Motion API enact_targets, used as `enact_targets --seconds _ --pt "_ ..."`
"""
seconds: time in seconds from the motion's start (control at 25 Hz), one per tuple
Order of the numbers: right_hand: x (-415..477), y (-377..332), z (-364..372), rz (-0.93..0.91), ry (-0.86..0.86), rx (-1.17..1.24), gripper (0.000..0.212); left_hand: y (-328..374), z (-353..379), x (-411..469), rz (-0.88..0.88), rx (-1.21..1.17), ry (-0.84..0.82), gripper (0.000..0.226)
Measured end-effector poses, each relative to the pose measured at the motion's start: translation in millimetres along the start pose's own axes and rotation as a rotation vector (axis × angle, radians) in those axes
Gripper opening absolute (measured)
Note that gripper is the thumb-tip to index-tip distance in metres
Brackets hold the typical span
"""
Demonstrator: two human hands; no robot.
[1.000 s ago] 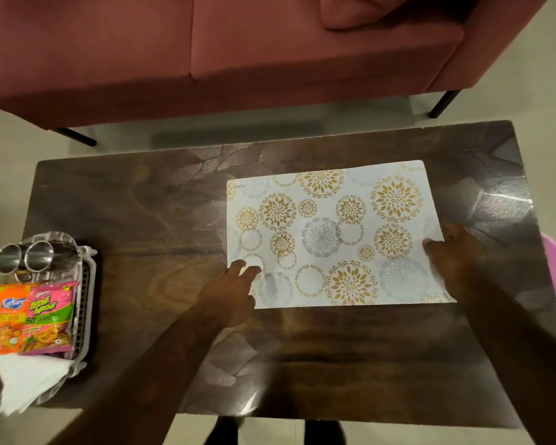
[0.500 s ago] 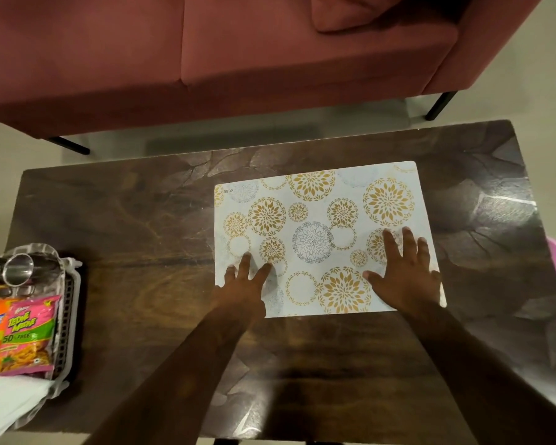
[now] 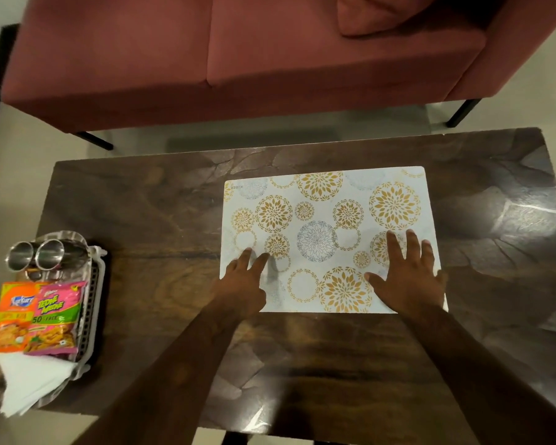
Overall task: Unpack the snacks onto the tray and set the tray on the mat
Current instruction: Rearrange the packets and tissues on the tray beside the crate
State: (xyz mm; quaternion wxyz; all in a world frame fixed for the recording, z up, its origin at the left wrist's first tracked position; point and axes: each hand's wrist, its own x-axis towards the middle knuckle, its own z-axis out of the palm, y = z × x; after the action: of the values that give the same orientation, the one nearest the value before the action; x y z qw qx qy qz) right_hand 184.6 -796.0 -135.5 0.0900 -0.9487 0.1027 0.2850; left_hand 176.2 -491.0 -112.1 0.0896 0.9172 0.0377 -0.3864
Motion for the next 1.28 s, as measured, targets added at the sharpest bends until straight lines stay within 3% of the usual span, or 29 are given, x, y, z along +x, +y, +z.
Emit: enact_targets --seconds 0.2,0.44,0.6,0.76,0.92,1.12,1.28 --pt "-27 -49 -5 -0.165 0.079 0.016 0.086 -27 -17 -28 0.004 -0.015 0.127 0.076" --pt "-69 -162 -8 -0.342 -0.058 0.049 0.073 -104 -43 -87 -0.080 -0.174 0.302 0.061" --pt "-104 -230 8 -0.405 -0.174 0.099 0.059 -188 -52 -129 -0.117 -0.334 0.368 0.050" --pt "-138 -305 41 -0.428 -0.349 0.267 0.034 -293 -49 -162 -0.161 -0.523 0.552 0.034" --pt "-160 -393 79 -0.240 -0.544 0.584 0.020 -415 -44 -171 -0.380 -0.730 0.739 0.019" --pt "-169 -490 133 -0.106 -0.600 0.734 0.021 -536 -8 -145 -0.611 -0.777 0.576 0.027" --pt "-166 -527 160 -0.052 -0.572 0.746 0.017 -561 14 -120 -0.583 -0.958 0.310 0.029"
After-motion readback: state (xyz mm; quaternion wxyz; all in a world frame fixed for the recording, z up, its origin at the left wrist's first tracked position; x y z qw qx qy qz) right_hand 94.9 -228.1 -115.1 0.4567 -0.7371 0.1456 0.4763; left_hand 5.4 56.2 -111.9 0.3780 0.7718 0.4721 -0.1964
